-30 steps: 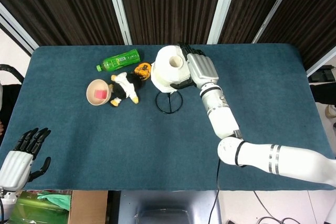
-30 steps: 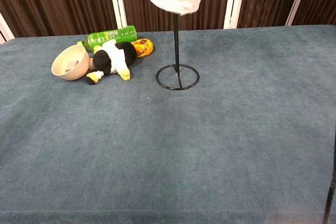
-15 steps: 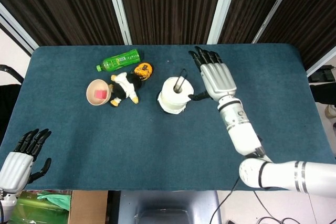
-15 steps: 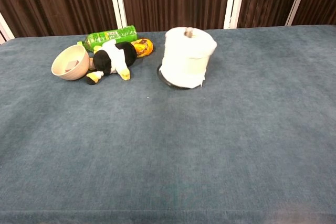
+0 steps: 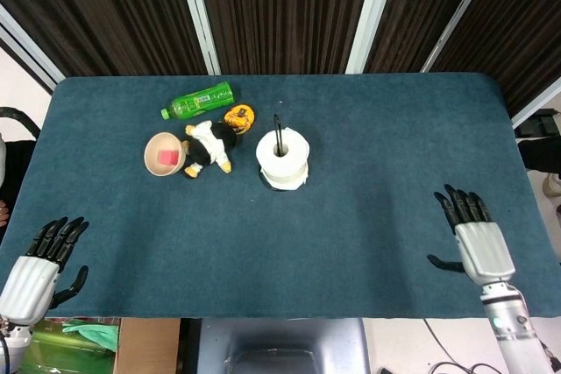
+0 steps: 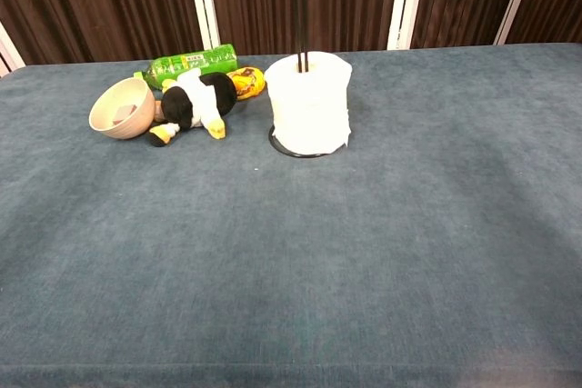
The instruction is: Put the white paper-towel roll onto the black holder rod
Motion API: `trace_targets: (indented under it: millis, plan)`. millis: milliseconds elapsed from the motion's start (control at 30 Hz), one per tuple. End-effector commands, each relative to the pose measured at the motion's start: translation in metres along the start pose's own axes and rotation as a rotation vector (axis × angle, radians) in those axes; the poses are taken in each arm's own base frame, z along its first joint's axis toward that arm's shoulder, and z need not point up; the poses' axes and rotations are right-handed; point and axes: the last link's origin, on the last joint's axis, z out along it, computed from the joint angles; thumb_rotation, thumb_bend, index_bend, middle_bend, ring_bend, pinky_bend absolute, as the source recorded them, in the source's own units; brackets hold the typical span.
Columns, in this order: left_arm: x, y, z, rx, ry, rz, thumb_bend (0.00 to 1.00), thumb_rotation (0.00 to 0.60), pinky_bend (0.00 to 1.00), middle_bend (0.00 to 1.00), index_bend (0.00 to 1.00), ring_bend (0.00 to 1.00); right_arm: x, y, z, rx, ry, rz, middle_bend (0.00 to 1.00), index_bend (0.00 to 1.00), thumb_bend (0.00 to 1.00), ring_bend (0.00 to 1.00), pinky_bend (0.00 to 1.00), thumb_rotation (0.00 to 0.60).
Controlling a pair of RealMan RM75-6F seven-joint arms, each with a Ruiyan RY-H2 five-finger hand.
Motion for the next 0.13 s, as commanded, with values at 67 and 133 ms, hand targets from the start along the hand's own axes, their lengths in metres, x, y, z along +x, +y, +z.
trace_targets:
  millis: [67,133]
  plan:
    - [-0.0023,0.0033,0.0005,-0.010,-0.004,0.005,0.48,0.600,0.10,0.06,0.00,0.04,-0.0202,0.0086,-0.0390,-0.012,0.012,0.006,0.00,0.00,0.18,0.00,0.00,0.600]
    - [-0.0028,0.0037,0.0003,-0.013,-0.004,0.009,0.48,0.600,0.10,0.06,0.00,0.04,-0.0190,0.0086,-0.0412,-0.006,0.022,0.004,0.00,0.00,0.18,0.00,0.00,0.600]
